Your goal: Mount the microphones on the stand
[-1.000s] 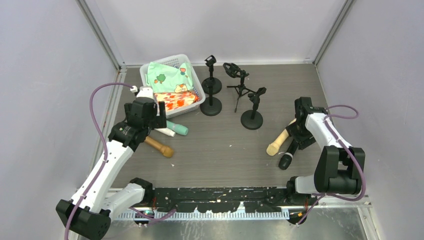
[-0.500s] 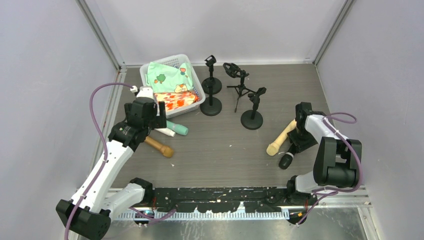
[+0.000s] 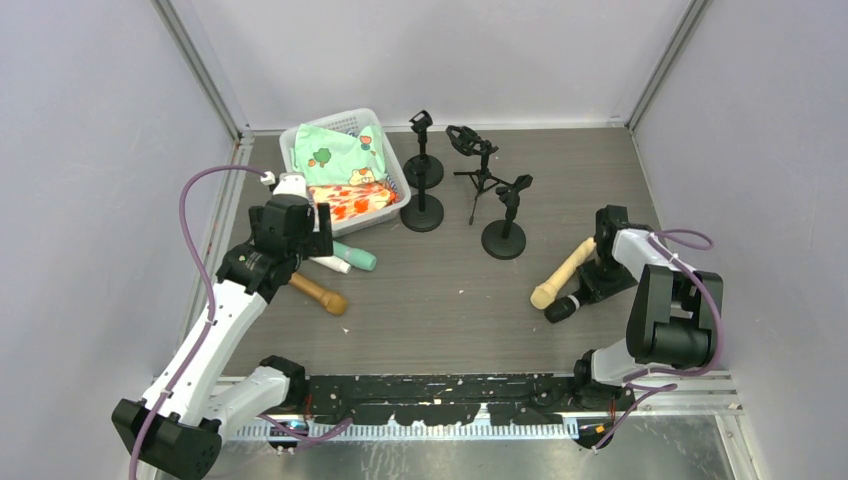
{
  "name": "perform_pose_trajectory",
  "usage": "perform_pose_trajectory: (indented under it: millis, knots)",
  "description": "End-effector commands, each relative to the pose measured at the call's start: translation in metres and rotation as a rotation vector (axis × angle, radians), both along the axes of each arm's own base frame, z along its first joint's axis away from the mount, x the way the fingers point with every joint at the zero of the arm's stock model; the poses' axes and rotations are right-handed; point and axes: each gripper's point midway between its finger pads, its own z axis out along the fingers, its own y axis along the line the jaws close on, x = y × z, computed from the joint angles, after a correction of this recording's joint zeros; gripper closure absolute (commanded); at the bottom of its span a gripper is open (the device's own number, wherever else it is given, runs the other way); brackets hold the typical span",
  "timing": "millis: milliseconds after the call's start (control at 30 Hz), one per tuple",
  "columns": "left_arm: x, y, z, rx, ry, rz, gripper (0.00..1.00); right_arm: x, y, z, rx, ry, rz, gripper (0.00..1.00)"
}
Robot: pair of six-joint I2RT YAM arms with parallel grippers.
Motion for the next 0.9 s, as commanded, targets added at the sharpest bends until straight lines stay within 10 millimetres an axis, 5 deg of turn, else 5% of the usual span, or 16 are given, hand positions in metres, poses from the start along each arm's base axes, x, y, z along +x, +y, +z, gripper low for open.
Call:
perform_pose_trajectory:
  millis: [0, 200, 500, 700, 867]
  knots:
    - [0.0, 0.003, 0.008, 0.002, -0.032, 0.004, 0.0, -0.005, -0.007, -0.015, -0.029, 0.023, -0.029, 0.56]
    - [0.0, 0.003, 0.008, 0.0, -0.032, 0.003, 0.01, -0.003, -0.04, 0.045, -0.222, -0.052, -0.056, 0.78]
    - [-0.001, 0.0, 0.011, -0.023, -0.041, -0.001, 0.0, 0.0, -0.066, 0.156, -0.413, -0.292, -0.082, 0.95]
    - [0.0, -0.021, 0.02, -0.128, -0.047, -0.064, 0.0, 0.034, -0.042, 0.221, -0.346, -0.577, 0.101, 0.99]
    - [-0.001, -0.031, 0.047, -0.179, -0.093, -0.109, 0.0, 0.062, -0.011, 0.261, -0.248, -0.781, 0.272, 0.99]
